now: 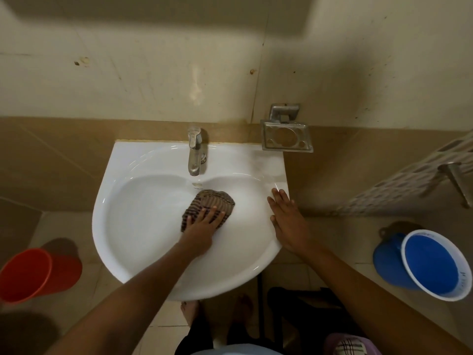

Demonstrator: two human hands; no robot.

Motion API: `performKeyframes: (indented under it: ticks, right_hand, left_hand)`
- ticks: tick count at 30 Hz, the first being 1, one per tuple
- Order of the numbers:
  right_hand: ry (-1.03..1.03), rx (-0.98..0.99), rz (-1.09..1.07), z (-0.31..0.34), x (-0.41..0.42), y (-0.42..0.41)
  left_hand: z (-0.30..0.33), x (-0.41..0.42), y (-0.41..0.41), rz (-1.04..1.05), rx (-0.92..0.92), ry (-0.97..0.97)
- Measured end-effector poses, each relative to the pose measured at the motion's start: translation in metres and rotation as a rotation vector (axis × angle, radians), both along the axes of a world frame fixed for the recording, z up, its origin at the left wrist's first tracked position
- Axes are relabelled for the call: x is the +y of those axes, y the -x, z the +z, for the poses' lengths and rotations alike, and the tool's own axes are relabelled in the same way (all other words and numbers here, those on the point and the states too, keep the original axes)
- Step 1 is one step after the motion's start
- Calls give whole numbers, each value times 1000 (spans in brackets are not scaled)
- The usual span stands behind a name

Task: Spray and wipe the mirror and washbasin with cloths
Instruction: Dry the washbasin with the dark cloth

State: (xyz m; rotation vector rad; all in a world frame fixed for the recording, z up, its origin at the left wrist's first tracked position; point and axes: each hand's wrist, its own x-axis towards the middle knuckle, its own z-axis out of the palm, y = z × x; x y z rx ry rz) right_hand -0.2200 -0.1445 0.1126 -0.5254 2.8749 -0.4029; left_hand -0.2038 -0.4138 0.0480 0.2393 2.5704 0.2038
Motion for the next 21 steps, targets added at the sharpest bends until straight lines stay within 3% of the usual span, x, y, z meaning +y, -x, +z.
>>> performKeyframes:
  ticks: [6, 13, 16, 21]
  right_hand:
    - [-9, -19, -1, 1, -1, -2]
    - [-53, -63, 14, 8, 0, -9]
    - [-47, -49, 22, 13, -2, -12]
    - [169, -74, 17, 26, -17, -20]
  left_hand:
    - [3, -29, -1, 50, -36, 214]
    - [14, -5, -6, 26, -41, 163]
    - [31, 1, -3, 195, -12, -138]
    - [86, -9, -10, 878, -210, -991]
